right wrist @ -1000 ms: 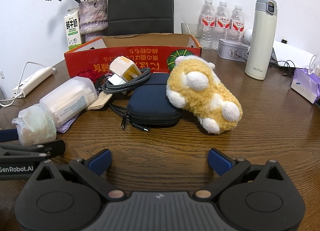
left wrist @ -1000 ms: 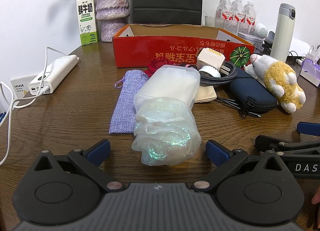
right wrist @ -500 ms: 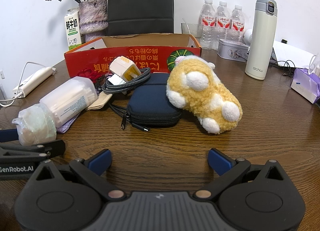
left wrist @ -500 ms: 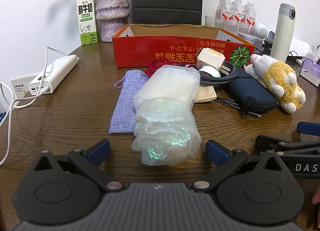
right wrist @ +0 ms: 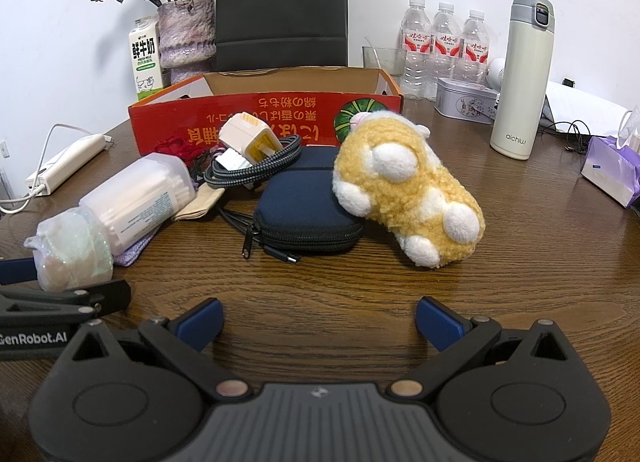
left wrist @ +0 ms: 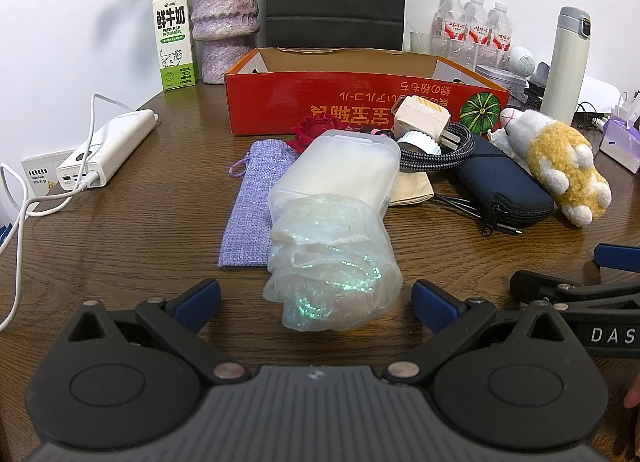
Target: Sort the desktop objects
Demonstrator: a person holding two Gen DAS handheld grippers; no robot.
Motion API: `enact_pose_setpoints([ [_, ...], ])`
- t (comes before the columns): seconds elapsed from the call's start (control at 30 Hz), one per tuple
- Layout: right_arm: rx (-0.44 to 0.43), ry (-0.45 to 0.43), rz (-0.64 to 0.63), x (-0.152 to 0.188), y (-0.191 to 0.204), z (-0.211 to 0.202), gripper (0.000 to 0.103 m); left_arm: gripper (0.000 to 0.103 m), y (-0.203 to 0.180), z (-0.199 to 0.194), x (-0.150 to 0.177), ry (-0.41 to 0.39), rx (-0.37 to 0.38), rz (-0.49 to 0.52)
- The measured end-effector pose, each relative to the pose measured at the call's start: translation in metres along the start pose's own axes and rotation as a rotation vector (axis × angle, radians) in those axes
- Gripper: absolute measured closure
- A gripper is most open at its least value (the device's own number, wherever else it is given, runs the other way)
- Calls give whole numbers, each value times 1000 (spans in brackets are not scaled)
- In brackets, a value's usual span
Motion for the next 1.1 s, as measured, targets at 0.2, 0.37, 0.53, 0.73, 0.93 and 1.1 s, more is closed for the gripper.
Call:
enact_pose_setpoints([
  [0.2,3,1,-1,1,0,0,0,0,0,0,0,0,0,0],
  [0.37,4,1,-5,3,1,-2,0,0,0,0,0,0,0,0],
  [0.53,-10,0,-13,5,1,-4,0,0,2,-2,1,-1,14,7],
  [0.73,-93,13,-50,5,-3,-16,1,0,9,-23,-9,-93,102,-63],
  [0.93,-107,-179,-62,-29,-31,-38,12,0,8,2,-49,-130,29,5],
  [1.1,-139,-117,60,-64,-70,11,12,0,2,39,-67,4,121,36],
])
Point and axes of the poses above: each gripper's, at about its wrist camera, not at the fingertips, and z roughly the way its jaws point, y to its left, x to its underside, the point moved 2 cm from there along z, roughly the way its jaws point, and after that the axes turned 7 degrees about -z, right-handed, at the moved point
